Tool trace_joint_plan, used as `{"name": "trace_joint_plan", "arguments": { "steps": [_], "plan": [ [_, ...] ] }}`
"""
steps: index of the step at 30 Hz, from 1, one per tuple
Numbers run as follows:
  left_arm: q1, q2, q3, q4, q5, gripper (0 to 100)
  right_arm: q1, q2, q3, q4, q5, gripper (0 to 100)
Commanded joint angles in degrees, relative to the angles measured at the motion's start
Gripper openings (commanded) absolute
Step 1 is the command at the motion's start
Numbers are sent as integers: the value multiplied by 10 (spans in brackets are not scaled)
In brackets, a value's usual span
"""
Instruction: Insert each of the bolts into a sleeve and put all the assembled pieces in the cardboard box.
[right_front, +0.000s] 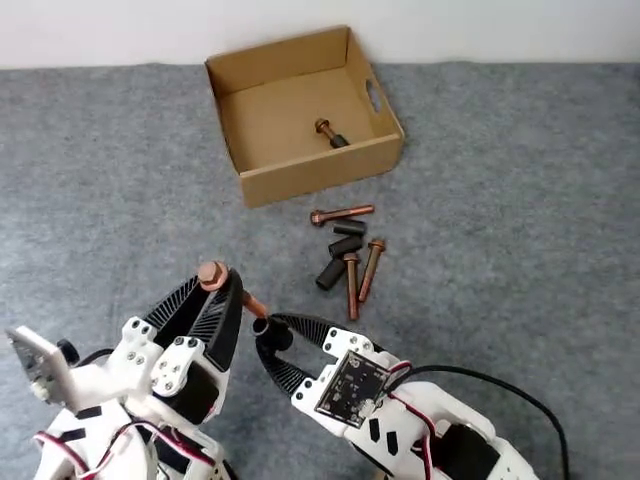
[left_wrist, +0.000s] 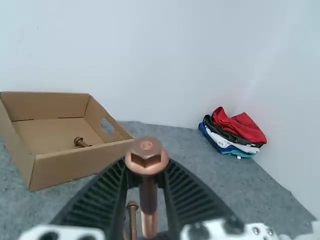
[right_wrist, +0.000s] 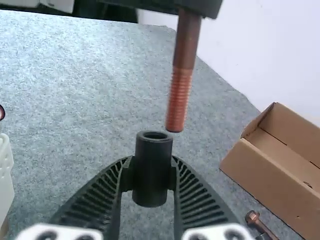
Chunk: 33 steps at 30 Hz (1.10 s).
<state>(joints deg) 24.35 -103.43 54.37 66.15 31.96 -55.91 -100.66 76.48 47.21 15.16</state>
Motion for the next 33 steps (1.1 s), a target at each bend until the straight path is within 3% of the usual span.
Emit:
{"name": "trace_joint_plan", "arguments": {
  "steps": [1, 8, 22, 26, 33],
  "plan": [
    [1, 4, -9, 4, 1, 6, -3, -4, -4, -13, 4, 8],
    [1, 4, -44, 54, 1, 6, -3, -4, 0, -14, 4, 8],
    [12, 4, 5, 72, -4, 6, -4, -3, -2, -51, 6, 8],
    [55, 4, 29, 117, -43, 6, -3, -3, -2, -51, 7, 8],
    [59, 4, 58, 178, -107, 14, -2, -3, -1, -51, 7, 8]
  ]
}}
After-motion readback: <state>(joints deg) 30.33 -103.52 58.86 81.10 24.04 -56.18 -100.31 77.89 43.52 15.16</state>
